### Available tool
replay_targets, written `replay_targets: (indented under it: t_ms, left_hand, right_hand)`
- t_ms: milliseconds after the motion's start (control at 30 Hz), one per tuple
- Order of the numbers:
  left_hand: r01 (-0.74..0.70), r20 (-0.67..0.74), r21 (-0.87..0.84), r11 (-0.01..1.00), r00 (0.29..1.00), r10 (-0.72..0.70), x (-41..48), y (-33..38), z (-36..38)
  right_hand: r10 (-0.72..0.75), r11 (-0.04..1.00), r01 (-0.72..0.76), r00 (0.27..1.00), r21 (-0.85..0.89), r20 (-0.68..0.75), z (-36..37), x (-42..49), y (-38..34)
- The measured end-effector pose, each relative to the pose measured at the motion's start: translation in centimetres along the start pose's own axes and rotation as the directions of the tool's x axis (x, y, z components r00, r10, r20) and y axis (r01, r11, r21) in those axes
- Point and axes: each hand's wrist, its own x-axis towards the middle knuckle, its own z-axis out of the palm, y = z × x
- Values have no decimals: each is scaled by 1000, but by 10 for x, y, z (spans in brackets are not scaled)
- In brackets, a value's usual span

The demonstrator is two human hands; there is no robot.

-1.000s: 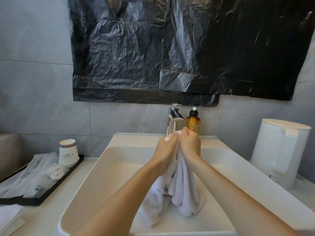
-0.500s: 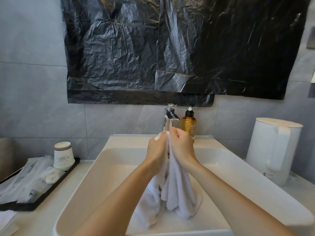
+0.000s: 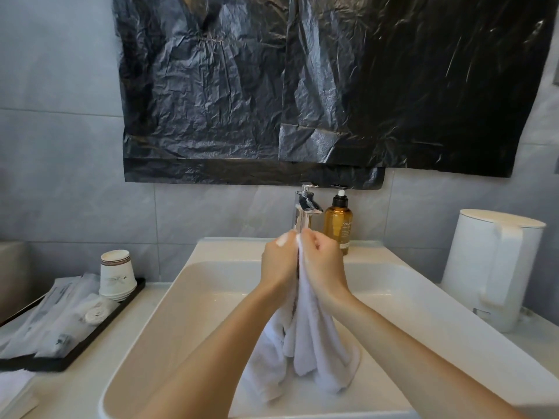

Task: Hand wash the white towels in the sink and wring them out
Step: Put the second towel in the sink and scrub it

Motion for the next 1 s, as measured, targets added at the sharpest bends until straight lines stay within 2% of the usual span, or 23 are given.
replay_targets:
  t_ms: [100,167,267,333,400,467,533,600,667,767,833,900,933,1000]
  left_hand:
    - [31,79,19,999,996,-32,-4,-1,3]
    - [33,109,39,999,993,-37,-3,-4,6]
    - [104,49,-9,995,993,-103,8,-6,0]
    - [58,24,150,987,998,-62,13,-8,-5]
    - [-55,-3,331,942,998,59,15,-11,-9]
    - [-165,23,431,887,985,172,15,-12,-12]
    - [-222,172,440,870,972,161,16,-8,-10]
    - [-190,274,421,887,959,75,12,-3,-6]
    - [-154,283,414,897,958,34,10,0,-5]
    - [-197,299,390,899,951,79,9,1,-11]
    - [-213,280,316,924,952,123,8,3,-13]
    - [-214,198,210,954,965,173,5,6,-13]
    - [-207,142,162,965,972,185,2,9,-12]
    - [-171,25,72,983,985,170,-1,15,-12]
  right_hand:
    - [109,993,-106,992,51,-70,1,19,0]
    - [120,992,-116,989,45,-88,-2,21,4]
    - [119,991,-123,990,55,70,-9,15,5]
    - [126,989,-132,987,59,100,-17,19,0]
    - [55,998,-56,996,14,65,-23,26,-1]
    - [-32,999,34,998,-35,49,-27,26,-1]
    - [-80,996,81,996,-29,25,-31,25,0]
    - [-112,994,112,994,-5,-16,-36,29,-1]
    - [-133,991,133,989,-11,-59,-41,34,0]
    - [-151,985,144,986,-91,-70,-48,37,4]
    - [-89,985,87,996,-152,-7,-52,38,2]
    - [35,980,-5,988,-200,148,-56,39,-1]
    - [95,971,-35,963,-235,252,-60,37,-3]
    - [209,927,-30,869,-374,449,-69,30,1]
